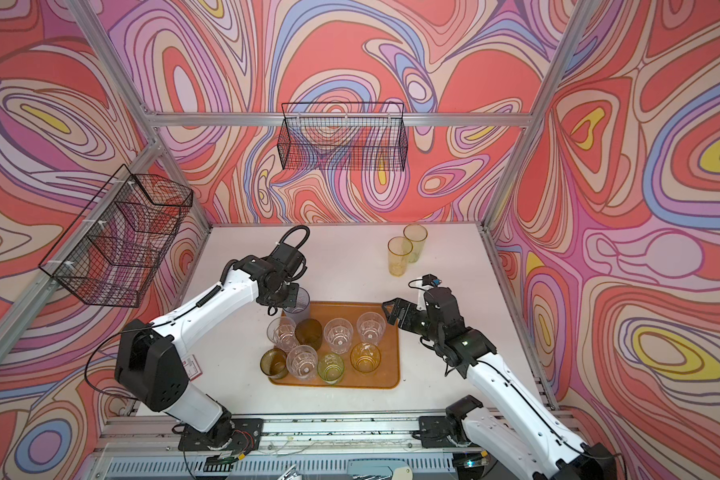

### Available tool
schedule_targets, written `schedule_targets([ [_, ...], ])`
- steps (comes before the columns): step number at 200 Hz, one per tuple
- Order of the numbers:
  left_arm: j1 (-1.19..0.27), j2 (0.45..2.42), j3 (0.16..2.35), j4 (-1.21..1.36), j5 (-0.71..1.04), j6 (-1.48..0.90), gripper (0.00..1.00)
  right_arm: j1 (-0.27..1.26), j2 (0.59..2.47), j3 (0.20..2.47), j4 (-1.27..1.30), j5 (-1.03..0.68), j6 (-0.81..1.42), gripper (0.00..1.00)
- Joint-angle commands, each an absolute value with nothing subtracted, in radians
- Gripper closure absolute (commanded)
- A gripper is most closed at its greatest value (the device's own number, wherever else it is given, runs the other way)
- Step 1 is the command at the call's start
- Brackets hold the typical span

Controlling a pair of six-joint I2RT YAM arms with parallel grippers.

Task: Place the glasses into the tray
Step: 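Set the pale blue glass on the tray while the right gripper reaches for yellow glass, then lower the open right gripper onto the tall yellow glass rim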

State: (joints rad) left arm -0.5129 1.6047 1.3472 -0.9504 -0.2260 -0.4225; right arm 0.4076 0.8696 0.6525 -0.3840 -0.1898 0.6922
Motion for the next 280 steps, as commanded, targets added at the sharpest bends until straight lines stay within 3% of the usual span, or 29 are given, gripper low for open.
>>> schedule_targets([
  [1,-0.506,1.597,1.330,-0.977,-0.232,-0.433,0.69,0.405,0.879,0.670,-0.402,-0.176,0.687,0.03],
  [11,-0.507,1.593,1.331,-0.976,-0.237,-0.430,0.66,0.404,0.884,0.670,-0.400,-0.181,0.689,0.02],
  [51,-0.506,1.575,1.348,-0.986,-0.248,-0.420,0.36,0.405,0.915,0.685,-0.402,-0.187,0.695,0.02],
  [82,-0.507,1.558,1.377,-1.000,-0.252,-0.411,0.21,0.404,0.934,0.712,-0.409,-0.184,0.705,0.02],
  [94,-0.506,1.552,1.394,-1.011,-0.252,-0.408,0.07,0.405,0.944,0.730,-0.417,-0.174,0.709,0.02],
  [105,-0.506,1.543,1.410,-1.020,-0.257,-0.406,0.01,0.404,0.960,0.751,-0.427,-0.168,0.710,0.02],
  [156,-0.502,1.473,1.456,-1.004,-0.255,-0.394,0.00,0.405,1.125,0.934,-0.547,-0.088,0.735,0.03],
  [211,-0.452,1.321,1.358,-0.788,-0.141,-0.336,0.00,0.399,1.310,1.176,-0.637,0.049,0.713,0.03],
  [234,-0.421,1.296,1.331,-0.767,-0.048,-0.334,0.00,0.381,1.394,1.280,-0.682,0.056,0.693,0.03],
  [280,-0.387,1.256,1.272,-0.770,-0.060,-0.266,0.00,0.321,1.527,1.406,-0.736,0.055,0.683,0.05],
])
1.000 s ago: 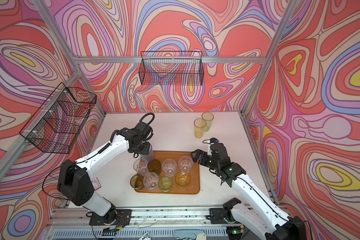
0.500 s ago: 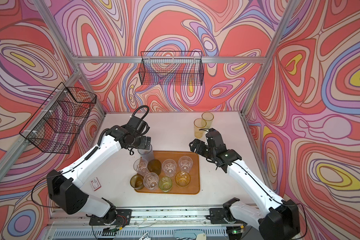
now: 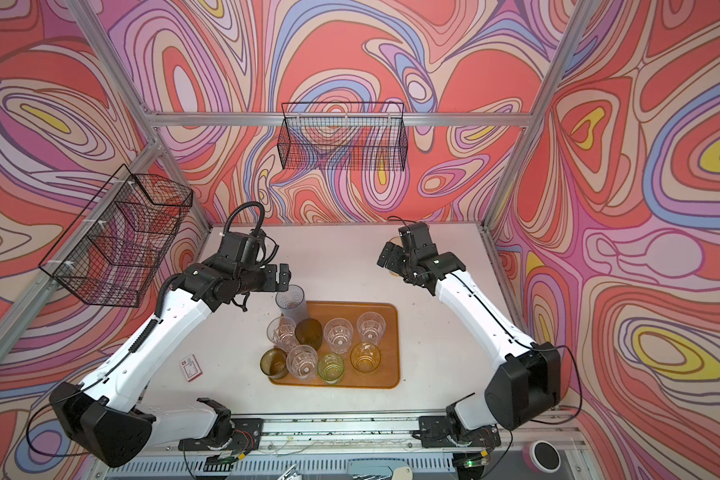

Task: Place the glasses into the tray
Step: 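Lower the open right gripper onto the tall yellow glass rim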

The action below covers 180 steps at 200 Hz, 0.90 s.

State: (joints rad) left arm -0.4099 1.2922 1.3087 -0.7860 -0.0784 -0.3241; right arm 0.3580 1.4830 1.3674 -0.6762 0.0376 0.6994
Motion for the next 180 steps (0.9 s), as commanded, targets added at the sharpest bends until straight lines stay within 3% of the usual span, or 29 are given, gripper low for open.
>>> schedule_targets([
  [1,-0.387,1.254,1.269,-0.769,-0.061,-0.265,0.00,0.319,1.529,1.406,-0.736,0.054,0.684,0.05],
  [180,-0.352,1.155,1.146,-0.657,-0.101,-0.247,0.00,0.199,1.811,1.559,-0.689,-0.023,0.738,0.26],
])
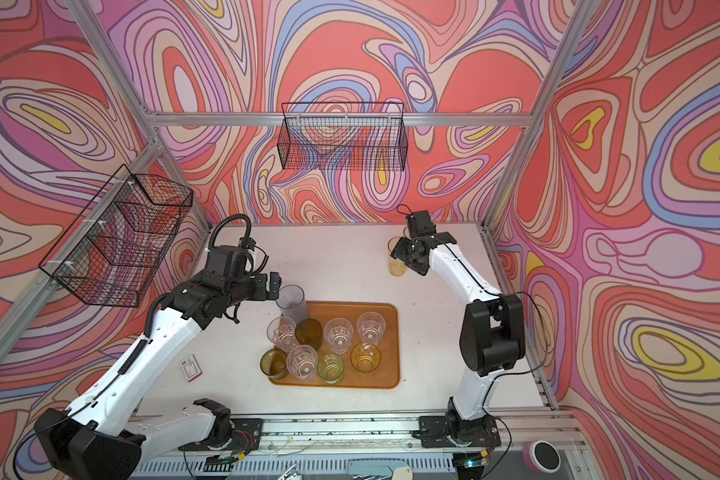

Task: Place the glasses into the tray
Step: 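Lower the open right gripper onto the tall yellow glass rim, then close the right gripper on the tall yellow glass rim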

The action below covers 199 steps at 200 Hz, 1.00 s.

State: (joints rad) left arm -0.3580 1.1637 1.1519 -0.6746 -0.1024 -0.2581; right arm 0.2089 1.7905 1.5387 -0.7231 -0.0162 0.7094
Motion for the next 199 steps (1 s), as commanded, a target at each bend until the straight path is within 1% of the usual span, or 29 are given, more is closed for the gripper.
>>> schedule_targets([
  [1,-0.352,1.155,1.147,-0.657,-0.102,-0.247,0.00,0.199,1.811,1.559,-0.687,-0.024,0.738,0.26],
  [29,-0.352,1.156,1.150,-0.664,-0.136,-0.250,0.00,0.187,1.838,1.575,-0.680,-0.027,0.757,0.27],
  [77,-0.352,1.158,1.149,-0.664,-0.142,-0.245,0.00,0.174,1.864,1.574,-0.636,-0.011,0.793,0.27],
  [108,-0.352,1.165,1.149,-0.664,-0.149,-0.245,0.00,0.168,1.880,1.574,-0.618,-0.008,0.799,0.30],
  [136,-0.352,1.170,1.149,-0.667,-0.142,-0.247,0.00,0.168,1.894,1.571,-0.606,0.005,0.810,0.36],
  [147,-0.352,1.169,1.148,-0.666,-0.141,-0.247,0.00,0.167,1.899,1.571,-0.604,0.013,0.813,0.40],
  [199,-0.351,1.173,1.151,-0.670,-0.148,-0.241,0.00,0.166,1.915,1.571,-0.597,0.018,0.809,0.49],
])
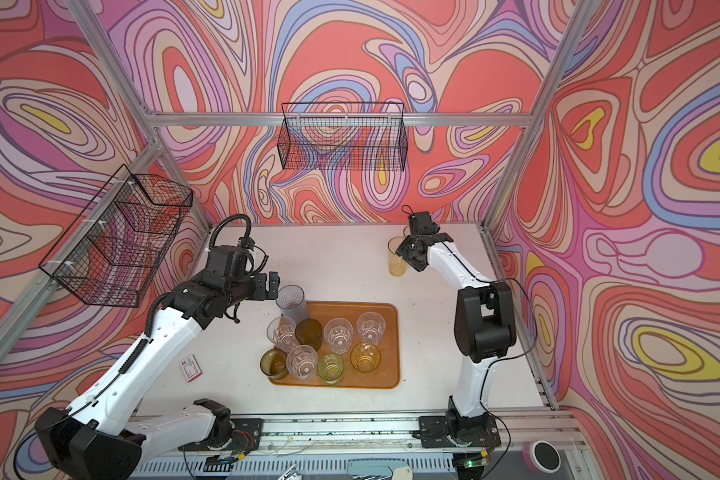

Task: Place the glasses into the tray
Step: 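Close the right gripper on the tall yellow glass rim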

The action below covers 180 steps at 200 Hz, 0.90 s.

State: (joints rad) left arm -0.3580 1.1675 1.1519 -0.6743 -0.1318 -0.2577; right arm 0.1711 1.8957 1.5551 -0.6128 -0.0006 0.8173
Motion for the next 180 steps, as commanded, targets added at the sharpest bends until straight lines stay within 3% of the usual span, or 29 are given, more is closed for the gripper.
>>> schedule_targets([
  [1,-0.352,1.174,1.151,-0.670,-0.148,-0.240,0.00,0.167,1.915,1.571,-0.598,0.016,0.809,0.49],
  [28,-0.353,1.189,1.173,-0.698,-0.182,-0.235,0.00,0.166,1.910,1.560,-0.601,0.005,0.802,0.57],
  [89,-0.351,1.185,1.170,-0.695,-0.156,-0.239,0.00,0.166,1.910,1.539,-0.607,-0.030,0.795,0.64],
  [119,-0.351,1.184,1.170,-0.696,-0.155,-0.237,0.00,0.167,1.893,1.512,-0.578,-0.049,0.783,0.76],
  [153,-0.353,1.177,1.170,-0.706,-0.199,-0.235,0.00,0.167,1.895,1.521,-0.593,-0.052,0.770,0.78],
  [180,-0.352,1.173,1.168,-0.702,-0.196,-0.235,0.00,0.167,1.896,1.518,-0.595,-0.064,0.768,0.86],
])
